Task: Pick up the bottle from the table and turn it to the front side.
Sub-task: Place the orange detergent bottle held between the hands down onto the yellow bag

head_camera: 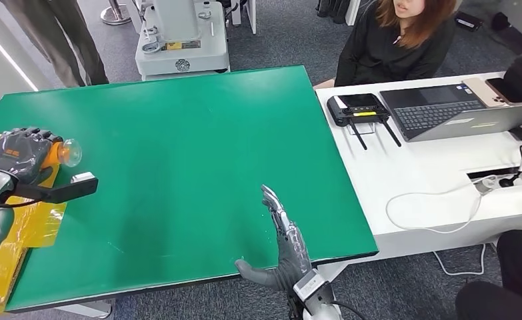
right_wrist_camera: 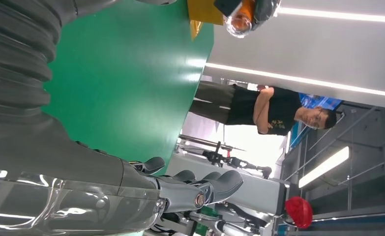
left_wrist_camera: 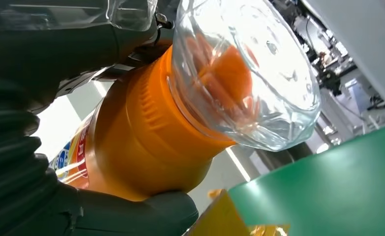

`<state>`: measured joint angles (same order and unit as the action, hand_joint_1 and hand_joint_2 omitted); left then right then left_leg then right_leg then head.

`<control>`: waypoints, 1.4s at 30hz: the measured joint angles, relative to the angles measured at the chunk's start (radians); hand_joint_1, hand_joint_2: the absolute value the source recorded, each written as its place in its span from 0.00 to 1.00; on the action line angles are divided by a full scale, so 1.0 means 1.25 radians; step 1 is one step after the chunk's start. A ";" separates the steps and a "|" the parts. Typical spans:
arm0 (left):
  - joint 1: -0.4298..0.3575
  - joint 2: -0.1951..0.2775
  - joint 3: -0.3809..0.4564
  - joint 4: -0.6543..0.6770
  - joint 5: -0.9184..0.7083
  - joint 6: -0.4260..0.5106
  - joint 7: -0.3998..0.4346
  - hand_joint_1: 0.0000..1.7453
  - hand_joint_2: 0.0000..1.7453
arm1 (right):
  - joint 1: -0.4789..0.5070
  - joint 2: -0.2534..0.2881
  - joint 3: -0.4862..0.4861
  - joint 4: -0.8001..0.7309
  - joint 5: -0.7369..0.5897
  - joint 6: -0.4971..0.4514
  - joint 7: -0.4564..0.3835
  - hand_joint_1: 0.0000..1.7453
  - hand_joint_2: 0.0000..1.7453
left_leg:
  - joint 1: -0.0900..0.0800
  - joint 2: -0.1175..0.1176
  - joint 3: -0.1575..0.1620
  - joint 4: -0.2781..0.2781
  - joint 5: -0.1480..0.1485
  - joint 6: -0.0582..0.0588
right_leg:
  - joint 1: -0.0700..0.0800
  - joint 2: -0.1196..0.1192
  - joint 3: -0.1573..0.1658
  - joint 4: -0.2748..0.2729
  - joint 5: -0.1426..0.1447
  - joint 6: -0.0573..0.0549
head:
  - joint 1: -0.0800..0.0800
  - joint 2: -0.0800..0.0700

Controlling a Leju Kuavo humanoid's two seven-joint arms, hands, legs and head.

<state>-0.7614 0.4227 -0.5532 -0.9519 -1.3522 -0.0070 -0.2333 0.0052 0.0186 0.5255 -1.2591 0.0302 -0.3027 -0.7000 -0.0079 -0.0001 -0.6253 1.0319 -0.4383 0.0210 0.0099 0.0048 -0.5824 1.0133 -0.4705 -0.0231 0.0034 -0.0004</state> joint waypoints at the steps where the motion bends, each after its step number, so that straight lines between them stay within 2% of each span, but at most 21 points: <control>1: 0.006 0.005 0.000 0.000 0.001 -0.001 0.001 1.00 1.00 | 0.000 0.000 -0.001 0.001 0.000 0.002 0.000 0.00 1.00 | 0.000 0.000 0.000 0.000 0.000 0.000 | 0.000 0.000 0.000 0.000 0.000 0.000 | 0.000 0.000; 11: 0.091 0.070 0.001 -0.009 0.025 -0.030 0.007 1.00 1.00 | 0.000 0.002 -0.011 0.010 0.015 0.022 0.000 0.00 1.00 | 0.000 0.000 0.000 0.000 0.000 0.000 | 0.000 0.000 0.000 0.000 0.000 0.000 | 0.000 0.000; 18: 0.174 0.137 0.013 -0.051 0.054 -0.040 0.016 1.00 1.00 | -0.001 0.008 -0.017 0.019 0.028 0.048 0.000 0.00 1.00 | 0.000 0.001 0.000 0.000 0.000 0.000 | 0.000 0.001 0.000 0.000 0.000 0.000 | 0.000 0.000; 23: 0.236 0.153 0.023 -0.089 0.056 -0.039 0.025 1.00 1.00 | -0.003 0.013 -0.018 0.024 0.040 0.063 0.000 0.00 1.00 | 0.000 0.000 0.000 0.000 0.000 0.000 | 0.000 0.001 0.000 0.000 -0.001 -0.001 | 0.000 0.000; 29: 0.287 0.137 0.023 -0.112 0.031 -0.034 0.032 1.00 1.00 | -0.003 0.016 -0.019 0.025 0.043 0.067 0.000 0.00 1.00 | 0.000 0.000 0.000 0.000 0.000 0.000 | 0.000 0.000 0.000 0.000 0.000 0.000 | 0.000 0.000; 37: 0.294 0.121 0.023 -0.115 0.024 -0.034 0.018 1.00 1.00 | -0.003 0.016 -0.019 0.025 0.043 0.070 0.000 0.00 1.00 | 0.000 0.000 0.000 0.000 0.000 0.000 | 0.000 0.000 0.000 -0.001 0.000 0.000 | 0.000 0.000; 38: 0.292 0.112 0.023 -0.114 0.024 -0.033 0.012 1.00 1.00 | -0.004 0.017 -0.019 0.026 0.043 0.072 0.000 0.00 1.00 | 0.000 0.000 0.000 0.000 0.000 0.000 | 0.000 0.000 0.000 -0.001 0.000 0.000 | 0.000 0.000; 42: 0.260 0.022 0.023 -0.081 0.016 -0.017 -0.012 1.00 1.00 | -0.012 0.027 -0.016 0.036 0.055 0.069 0.000 0.00 1.00 | 0.000 -0.001 0.000 0.000 0.000 0.000 | 0.000 -0.001 0.000 -0.001 0.000 0.000 | 0.000 0.000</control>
<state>-0.4365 0.4505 -0.5247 -1.0532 -1.3326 -0.0276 -0.2479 -0.0099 0.0526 0.5055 -1.2138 0.0984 -0.2168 -0.7000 -0.0079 -0.0008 -0.6253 1.0324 -0.4386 0.0206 0.0097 0.0038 -0.5826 1.0124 -0.4704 -0.0237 0.0035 -0.0004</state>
